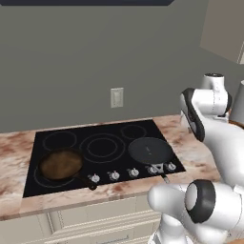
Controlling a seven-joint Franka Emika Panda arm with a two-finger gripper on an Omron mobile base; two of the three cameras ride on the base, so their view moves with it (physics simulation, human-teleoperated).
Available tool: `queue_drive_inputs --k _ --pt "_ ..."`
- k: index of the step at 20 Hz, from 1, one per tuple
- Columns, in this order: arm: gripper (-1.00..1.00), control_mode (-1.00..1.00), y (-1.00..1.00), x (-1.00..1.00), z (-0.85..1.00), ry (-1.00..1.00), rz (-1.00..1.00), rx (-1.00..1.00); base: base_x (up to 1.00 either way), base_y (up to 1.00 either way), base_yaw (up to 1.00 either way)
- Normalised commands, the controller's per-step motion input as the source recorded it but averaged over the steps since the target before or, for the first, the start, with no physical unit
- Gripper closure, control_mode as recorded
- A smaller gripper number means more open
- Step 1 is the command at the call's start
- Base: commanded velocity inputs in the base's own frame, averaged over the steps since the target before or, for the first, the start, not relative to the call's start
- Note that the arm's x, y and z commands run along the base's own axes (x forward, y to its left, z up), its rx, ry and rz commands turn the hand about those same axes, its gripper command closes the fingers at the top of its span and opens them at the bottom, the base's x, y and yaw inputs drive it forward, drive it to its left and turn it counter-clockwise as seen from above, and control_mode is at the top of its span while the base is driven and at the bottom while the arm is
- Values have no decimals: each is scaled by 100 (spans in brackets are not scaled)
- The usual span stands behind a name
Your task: Place one of the steaks on the plate and the other in the bowl. Then place the bowl in the fridge.
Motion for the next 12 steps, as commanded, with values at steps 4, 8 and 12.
queue_drive_inputs --k 4,8,12 --pt "-100 -100 99 -50 34 26 32 -8 0 0 0" --pt "-100 -100 80 -76 0 14 21 -1 0 0 0" --pt "-100 -100 45 -97 3 -1 12 0 0 0 0"
